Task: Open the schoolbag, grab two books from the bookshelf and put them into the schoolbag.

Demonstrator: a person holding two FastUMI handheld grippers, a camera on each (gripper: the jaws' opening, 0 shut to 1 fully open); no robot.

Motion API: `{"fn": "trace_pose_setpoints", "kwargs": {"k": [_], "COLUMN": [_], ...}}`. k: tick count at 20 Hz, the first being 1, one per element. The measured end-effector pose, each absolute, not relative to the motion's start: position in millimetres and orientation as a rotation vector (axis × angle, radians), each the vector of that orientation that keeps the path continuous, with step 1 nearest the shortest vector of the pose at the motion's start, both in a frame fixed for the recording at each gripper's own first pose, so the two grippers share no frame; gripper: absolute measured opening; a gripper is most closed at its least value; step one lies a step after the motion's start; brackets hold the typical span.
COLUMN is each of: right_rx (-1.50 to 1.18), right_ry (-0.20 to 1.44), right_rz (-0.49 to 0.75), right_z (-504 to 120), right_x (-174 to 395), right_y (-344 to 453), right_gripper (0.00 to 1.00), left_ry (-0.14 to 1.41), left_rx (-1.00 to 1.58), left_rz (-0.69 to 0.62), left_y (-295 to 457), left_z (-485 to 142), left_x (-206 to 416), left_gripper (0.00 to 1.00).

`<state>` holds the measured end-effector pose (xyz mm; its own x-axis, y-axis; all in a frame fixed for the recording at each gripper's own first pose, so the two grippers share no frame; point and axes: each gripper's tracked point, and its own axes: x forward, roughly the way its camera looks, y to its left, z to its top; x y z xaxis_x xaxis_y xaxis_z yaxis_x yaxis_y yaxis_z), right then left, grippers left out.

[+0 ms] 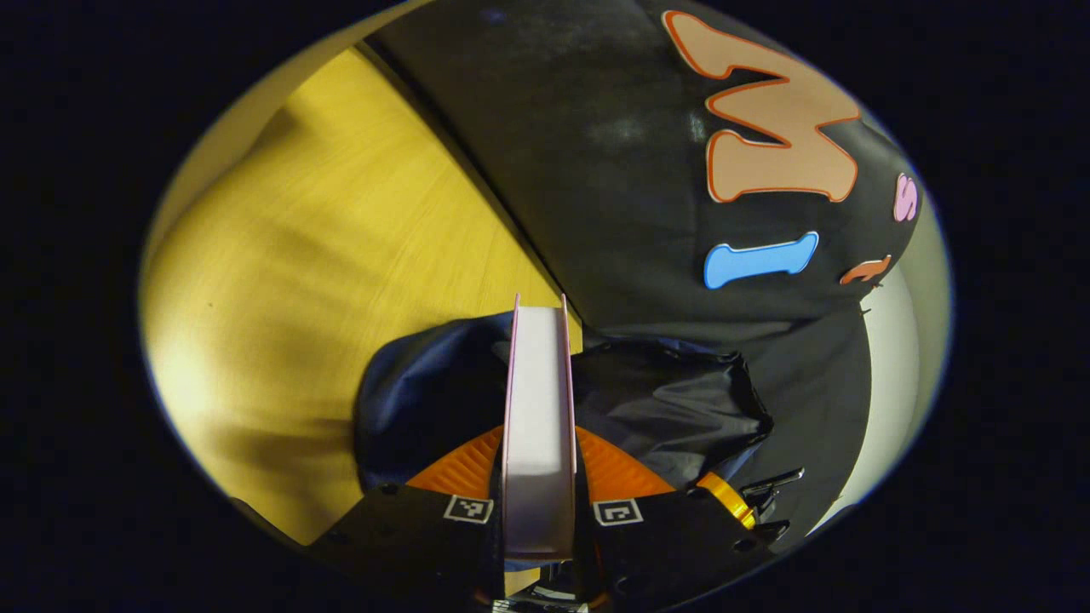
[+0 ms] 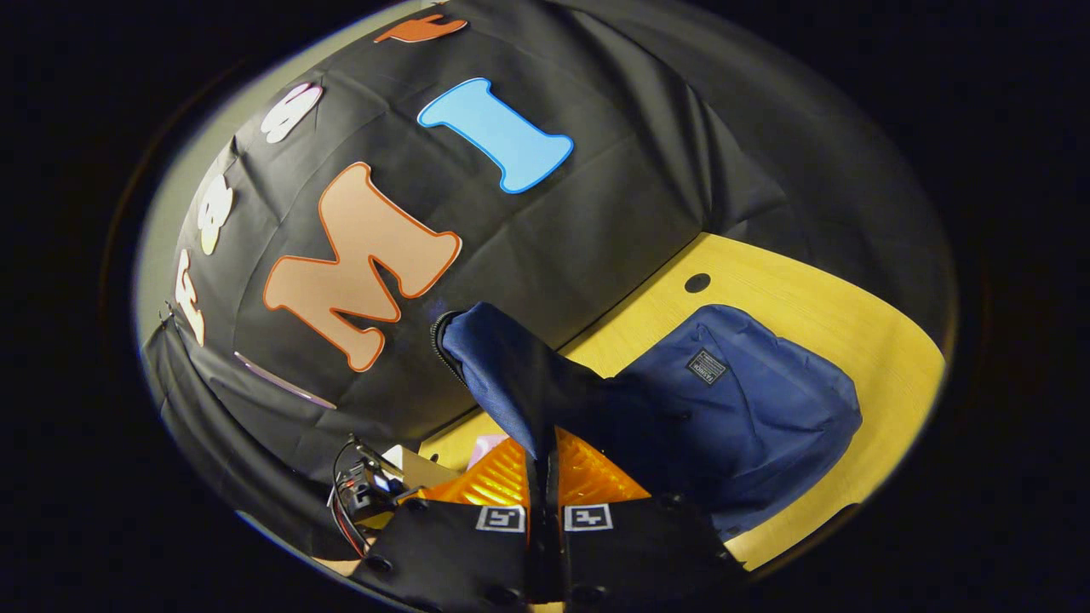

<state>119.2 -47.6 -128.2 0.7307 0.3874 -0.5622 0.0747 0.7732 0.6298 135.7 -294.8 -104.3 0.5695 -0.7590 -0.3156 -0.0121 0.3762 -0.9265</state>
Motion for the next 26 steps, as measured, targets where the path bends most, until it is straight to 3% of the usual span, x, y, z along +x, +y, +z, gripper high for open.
{"fn": "trace_pose_setpoints", "kwargs": {"k": [9, 17, 21, 23, 25, 26], "right_rx": [0.635, 0.644, 0.649, 0.651, 0.650, 0.648], "right_ry": [0.758, 0.756, 0.756, 0.757, 0.757, 0.756], "right_rz": [0.227, 0.227, 0.225, 0.226, 0.229, 0.230], "right_z": [-133.3, -135.0, -134.6, -135.3, -135.1, -134.5], "right_x": [115.6, 116.1, 116.7, 117.0, 116.7, 116.6], "right_y": [-37.6, -40.0, -41.4, -41.1, -41.4, -41.7], "right_gripper": [0.03, 0.03, 0.03, 0.03, 0.03, 0.03], "left_ry": [0.913, 0.895, 0.925, 0.994, 1.021, 1.012], "left_rx": [-1.211, -1.319, -1.316, -1.256, -1.171, -1.133], "left_rz": [-0.577, -0.515, -0.554, -0.558, -0.537, -0.527], "left_y": [-373.0, -407.9, -414.6, -414.0, -412.8, -406.4], "left_z": [-132.2, -151.0, -154.3, -162.3, -171.1, -169.8], "left_x": [131.1, 117.4, 110.8, 98.2, 92.7, 93.4], "left_gripper": [0.29, 0.28, 0.30, 0.42, 0.75, 0.76]}}
